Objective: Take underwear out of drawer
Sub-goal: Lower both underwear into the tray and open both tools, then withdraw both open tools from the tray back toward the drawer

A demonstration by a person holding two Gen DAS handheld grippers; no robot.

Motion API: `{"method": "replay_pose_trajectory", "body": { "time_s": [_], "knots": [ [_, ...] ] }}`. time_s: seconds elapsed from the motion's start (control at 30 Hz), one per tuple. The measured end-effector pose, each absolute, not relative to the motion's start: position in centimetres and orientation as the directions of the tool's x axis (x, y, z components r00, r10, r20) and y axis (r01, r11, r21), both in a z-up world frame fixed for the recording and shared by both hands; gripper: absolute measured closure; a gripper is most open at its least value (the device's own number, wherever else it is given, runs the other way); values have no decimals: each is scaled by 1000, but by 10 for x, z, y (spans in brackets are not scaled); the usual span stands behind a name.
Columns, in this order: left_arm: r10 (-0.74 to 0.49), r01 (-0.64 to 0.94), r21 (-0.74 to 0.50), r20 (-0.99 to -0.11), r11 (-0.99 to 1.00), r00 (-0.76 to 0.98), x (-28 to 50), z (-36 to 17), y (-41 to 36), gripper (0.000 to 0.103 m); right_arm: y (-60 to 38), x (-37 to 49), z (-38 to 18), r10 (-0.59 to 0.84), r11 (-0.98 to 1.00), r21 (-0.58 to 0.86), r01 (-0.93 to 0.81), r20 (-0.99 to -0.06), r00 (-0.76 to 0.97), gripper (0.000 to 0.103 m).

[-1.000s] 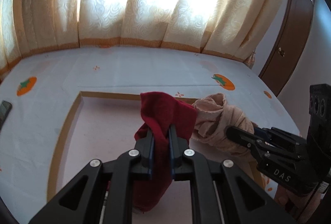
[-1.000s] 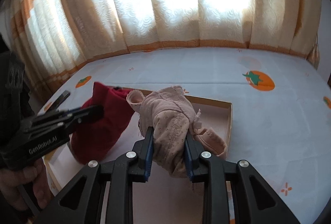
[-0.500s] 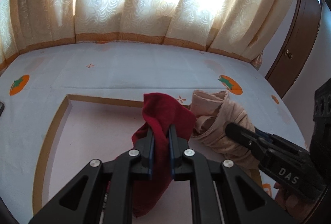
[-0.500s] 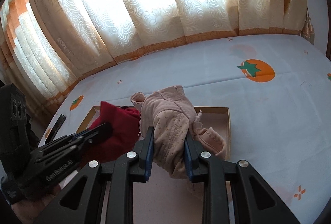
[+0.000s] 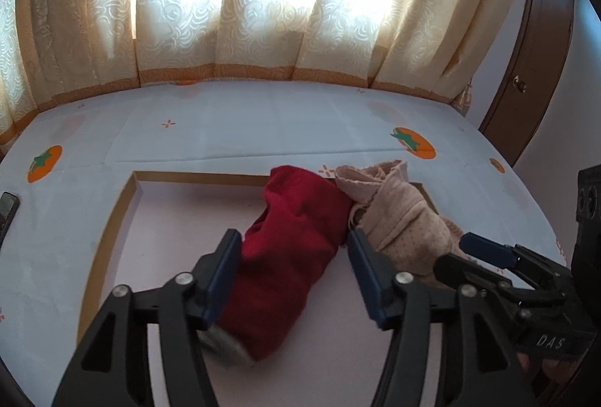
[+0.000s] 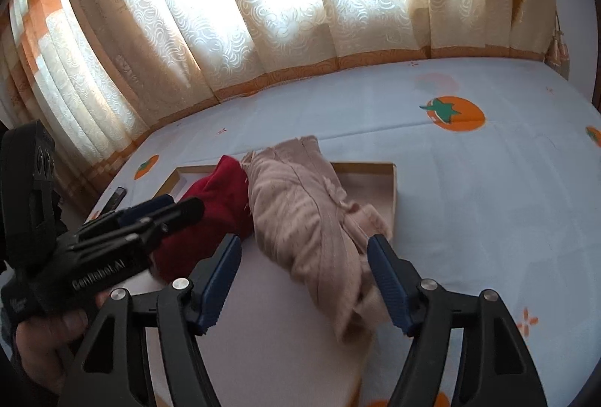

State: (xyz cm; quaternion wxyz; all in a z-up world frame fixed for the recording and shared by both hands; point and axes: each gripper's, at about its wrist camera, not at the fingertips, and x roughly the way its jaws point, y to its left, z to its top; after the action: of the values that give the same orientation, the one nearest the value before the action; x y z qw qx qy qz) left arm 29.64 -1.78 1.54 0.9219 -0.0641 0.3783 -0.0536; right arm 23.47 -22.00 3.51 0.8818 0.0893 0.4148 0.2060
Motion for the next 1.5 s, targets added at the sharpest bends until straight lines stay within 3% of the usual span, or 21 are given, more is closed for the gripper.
{"method": "replay_pose_trajectory", "body": {
  "time_s": [0.2, 0.9, 1.5],
  "knots": [
    [-159, 78, -149, -669, 986, 726, 265, 19, -13, 36, -224, 212, 36, 451, 892, 320, -320, -693, 562, 26],
    [-194, 179, -85, -585, 980, 787, 177, 28, -36, 36, -214, 127, 48, 466, 877, 241, -415, -634, 617, 24],
    [-185, 171, -78, -557, 982, 809, 133, 18, -40, 32, -209, 73, 50, 466, 871, 168, -461, -579, 669, 23]
  ]
}}
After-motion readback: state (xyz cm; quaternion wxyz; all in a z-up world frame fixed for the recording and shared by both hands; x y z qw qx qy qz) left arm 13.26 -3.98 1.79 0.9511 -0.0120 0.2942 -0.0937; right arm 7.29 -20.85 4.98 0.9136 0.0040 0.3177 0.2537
